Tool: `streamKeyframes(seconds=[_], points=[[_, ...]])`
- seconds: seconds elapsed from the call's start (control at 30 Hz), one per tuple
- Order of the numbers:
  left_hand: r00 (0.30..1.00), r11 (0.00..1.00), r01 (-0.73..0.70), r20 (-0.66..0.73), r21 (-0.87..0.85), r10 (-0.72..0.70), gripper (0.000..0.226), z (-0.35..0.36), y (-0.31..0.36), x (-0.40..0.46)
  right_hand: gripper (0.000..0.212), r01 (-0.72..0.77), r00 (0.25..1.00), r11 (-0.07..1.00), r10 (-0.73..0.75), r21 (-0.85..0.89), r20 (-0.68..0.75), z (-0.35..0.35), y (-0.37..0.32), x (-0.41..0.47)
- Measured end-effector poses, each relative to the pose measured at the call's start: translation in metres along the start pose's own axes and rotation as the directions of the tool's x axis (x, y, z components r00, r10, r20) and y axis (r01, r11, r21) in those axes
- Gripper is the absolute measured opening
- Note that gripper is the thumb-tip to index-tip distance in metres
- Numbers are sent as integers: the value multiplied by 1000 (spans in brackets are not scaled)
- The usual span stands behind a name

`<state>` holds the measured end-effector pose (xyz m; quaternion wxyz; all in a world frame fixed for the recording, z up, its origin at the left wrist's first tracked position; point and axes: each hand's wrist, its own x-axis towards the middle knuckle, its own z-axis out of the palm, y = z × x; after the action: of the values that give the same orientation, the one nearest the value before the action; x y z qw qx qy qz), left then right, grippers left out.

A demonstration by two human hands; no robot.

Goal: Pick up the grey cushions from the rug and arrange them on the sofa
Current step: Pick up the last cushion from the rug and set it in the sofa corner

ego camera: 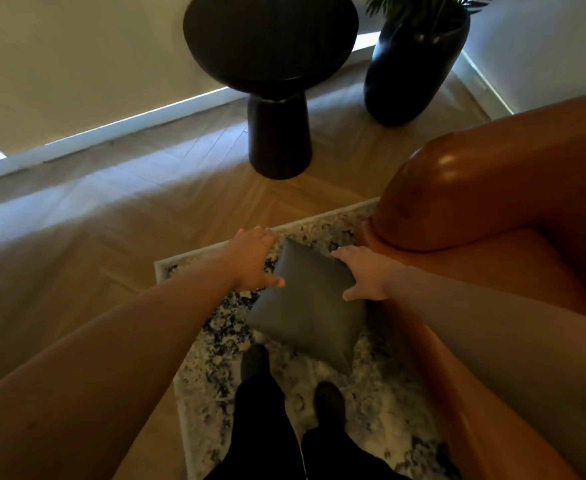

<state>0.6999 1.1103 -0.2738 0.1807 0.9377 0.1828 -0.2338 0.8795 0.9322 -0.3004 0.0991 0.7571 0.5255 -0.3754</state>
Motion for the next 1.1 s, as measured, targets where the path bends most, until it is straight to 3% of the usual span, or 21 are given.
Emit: streamKeyframes(seconds=[0.13,0.33,0.57,0.7,0.87,1.1], points=[[998,999,-36,56,-2,36,104,11,-48,54,98,-26,998,1000,27,-18,50,-11,-4,65],[987,989,90,141,-118,-73,105,71,-114,126,104,-6,993,997,16,-79,120,-8,-5,184],[955,962,198,259,-187,-146,108,210,-174,223,119,94,970,972,-41,-216,241,66,20,332],[953,942,233,250,-243,-172,107,281,-199,281,122,128,964,951,-53,-281,260,113,41,406],[952,870,270,248,-412,-179,112,361,-223,346,132,207,960,918,-124,-337,252,163,60,492],[930,751,337,327,-569,-170,131,431,-234,396,142,329,909,778,-107,-535,403,195,58,570]])
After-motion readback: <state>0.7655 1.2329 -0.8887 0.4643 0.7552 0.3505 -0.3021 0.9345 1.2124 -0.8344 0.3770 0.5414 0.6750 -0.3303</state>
